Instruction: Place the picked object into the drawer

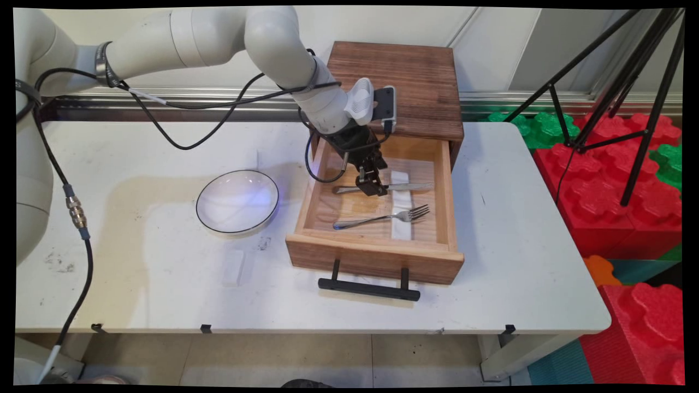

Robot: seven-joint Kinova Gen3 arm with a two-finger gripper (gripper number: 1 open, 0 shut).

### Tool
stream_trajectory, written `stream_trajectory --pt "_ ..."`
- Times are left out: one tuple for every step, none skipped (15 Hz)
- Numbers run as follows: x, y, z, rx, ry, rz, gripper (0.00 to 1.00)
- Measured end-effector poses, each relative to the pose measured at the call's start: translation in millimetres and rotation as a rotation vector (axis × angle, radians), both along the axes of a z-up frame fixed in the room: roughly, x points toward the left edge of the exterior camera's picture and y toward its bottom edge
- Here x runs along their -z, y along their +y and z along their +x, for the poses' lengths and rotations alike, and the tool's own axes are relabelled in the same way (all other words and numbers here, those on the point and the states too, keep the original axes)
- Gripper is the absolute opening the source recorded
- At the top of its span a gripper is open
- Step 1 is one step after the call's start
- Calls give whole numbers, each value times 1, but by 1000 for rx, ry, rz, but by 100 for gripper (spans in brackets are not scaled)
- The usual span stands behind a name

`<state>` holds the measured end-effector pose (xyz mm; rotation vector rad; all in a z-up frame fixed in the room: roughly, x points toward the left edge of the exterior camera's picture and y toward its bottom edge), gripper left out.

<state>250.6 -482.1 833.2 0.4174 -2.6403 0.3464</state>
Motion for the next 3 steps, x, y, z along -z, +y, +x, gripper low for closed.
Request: stream_trajectory --pt "-2 0 1 -2 2 -1 100" --pt "-3 1 1 -3 3 -3 100" --pt "-5 1 1 -6 5 -3 100"
